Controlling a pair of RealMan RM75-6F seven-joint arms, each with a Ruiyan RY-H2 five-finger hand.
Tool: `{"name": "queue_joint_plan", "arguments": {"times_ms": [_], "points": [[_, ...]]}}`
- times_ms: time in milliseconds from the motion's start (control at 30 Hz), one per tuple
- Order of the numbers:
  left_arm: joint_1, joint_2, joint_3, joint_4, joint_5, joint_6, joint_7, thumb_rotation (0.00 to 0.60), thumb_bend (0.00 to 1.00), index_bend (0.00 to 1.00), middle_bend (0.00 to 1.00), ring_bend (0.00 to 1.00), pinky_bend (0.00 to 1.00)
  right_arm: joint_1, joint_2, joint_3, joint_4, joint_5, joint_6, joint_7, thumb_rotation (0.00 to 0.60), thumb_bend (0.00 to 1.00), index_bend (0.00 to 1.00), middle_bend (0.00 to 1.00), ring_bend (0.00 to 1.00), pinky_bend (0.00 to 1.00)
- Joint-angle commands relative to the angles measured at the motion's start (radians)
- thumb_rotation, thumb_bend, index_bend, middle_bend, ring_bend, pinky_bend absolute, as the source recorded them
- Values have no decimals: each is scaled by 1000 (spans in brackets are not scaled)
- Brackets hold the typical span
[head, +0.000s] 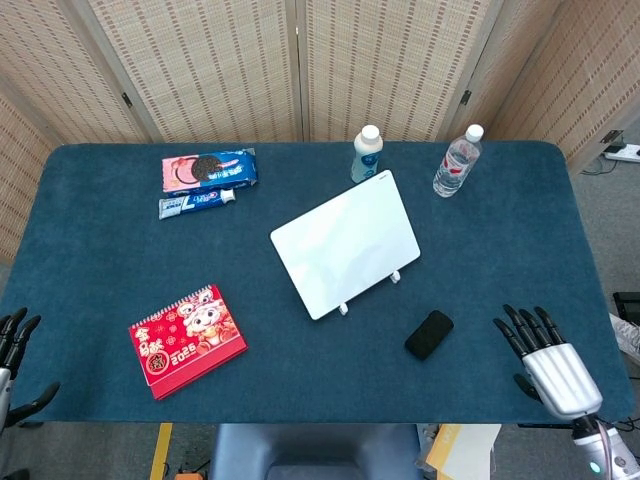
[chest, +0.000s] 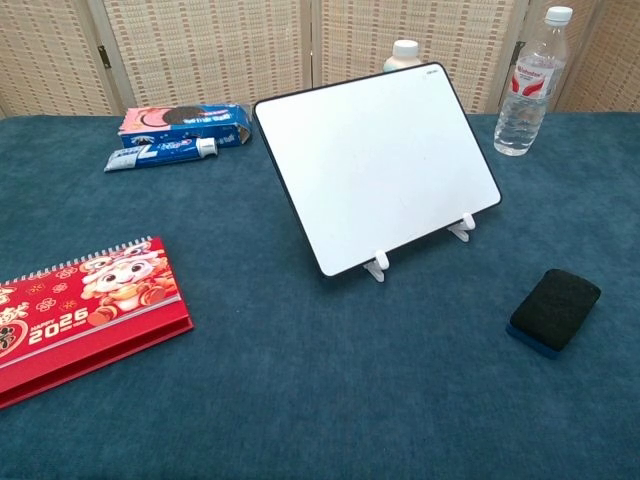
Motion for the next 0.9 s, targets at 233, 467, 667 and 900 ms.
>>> {"name": "queue_joint_plan", "arguments": {"times_ms": [233, 467, 667, 900], "points": [[5, 2, 0, -1, -6, 4, -5, 600, 239, 0, 54, 55, 53, 151, -77, 49, -44, 70, -243, -193, 600, 268, 180, 0, 60, 51], [12, 9, 0, -1, -2, 20, -23, 600, 239, 0, 54, 55, 53, 217, -157, 67, -12, 149, -354, -271, 600, 269, 180, 0, 58, 52], [9, 15, 0, 1, -2, 15, -40, 600, 239, 0, 54, 56, 52, 264, -212, 86, 4, 227, -421, -347, 600, 268, 180, 0, 59, 51], [14, 23, -1, 4, -1, 28, -62, 600, 240, 0, 54, 56, 52, 298, -265, 90, 27, 288, -448, -425, 600, 268, 180, 0, 63, 51]]}}
